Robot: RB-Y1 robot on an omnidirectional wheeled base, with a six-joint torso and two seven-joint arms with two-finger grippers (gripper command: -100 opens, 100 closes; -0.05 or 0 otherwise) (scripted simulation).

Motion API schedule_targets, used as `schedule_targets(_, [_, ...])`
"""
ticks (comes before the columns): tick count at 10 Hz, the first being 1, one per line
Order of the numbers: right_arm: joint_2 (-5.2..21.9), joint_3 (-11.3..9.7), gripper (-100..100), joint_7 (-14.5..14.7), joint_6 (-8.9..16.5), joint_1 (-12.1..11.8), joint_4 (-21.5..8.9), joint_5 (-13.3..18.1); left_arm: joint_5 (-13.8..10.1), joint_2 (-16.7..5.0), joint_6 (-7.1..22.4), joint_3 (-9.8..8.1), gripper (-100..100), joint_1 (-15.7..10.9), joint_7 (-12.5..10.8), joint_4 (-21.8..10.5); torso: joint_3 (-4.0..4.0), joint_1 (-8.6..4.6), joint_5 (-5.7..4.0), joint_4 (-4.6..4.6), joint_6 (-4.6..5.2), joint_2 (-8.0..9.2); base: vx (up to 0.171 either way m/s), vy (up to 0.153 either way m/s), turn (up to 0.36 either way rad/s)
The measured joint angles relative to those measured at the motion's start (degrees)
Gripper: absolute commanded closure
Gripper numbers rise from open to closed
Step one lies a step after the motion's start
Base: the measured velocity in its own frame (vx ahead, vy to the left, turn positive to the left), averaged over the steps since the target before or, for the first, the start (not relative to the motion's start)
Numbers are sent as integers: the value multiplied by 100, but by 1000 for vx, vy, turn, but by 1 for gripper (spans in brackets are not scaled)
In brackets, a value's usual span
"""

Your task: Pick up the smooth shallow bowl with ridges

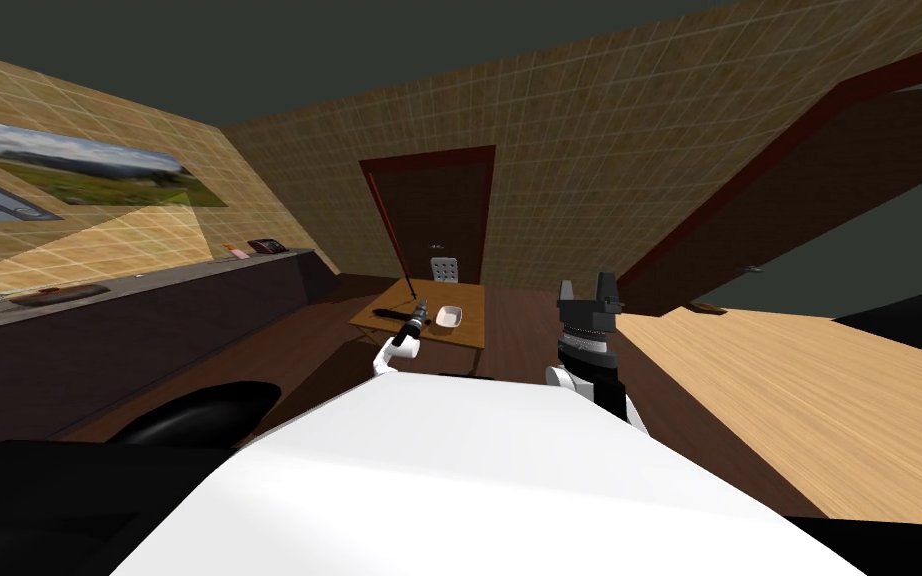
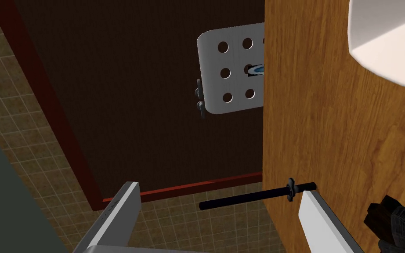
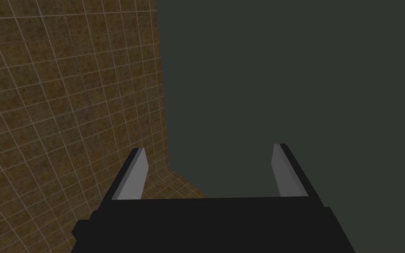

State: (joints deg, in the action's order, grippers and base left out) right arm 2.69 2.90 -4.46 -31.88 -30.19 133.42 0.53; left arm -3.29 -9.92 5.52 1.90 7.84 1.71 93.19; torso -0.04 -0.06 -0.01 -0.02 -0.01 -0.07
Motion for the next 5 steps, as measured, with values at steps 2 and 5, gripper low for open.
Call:
schedule_targets(2, [0, 0, 0, 0, 0, 0, 0, 0, 27, 13, 222, -26, -100, -101, -32, -299, 0, -6, -1, 0, 0, 0, 11, -27, -18])
schedule_targets(5, [0, 0, 0, 0, 0, 0, 0, 0, 71, 38, 509, -77, -100, -330, -90, -737, 0, -7, -2, 0, 0, 0, 14, -34, -20])
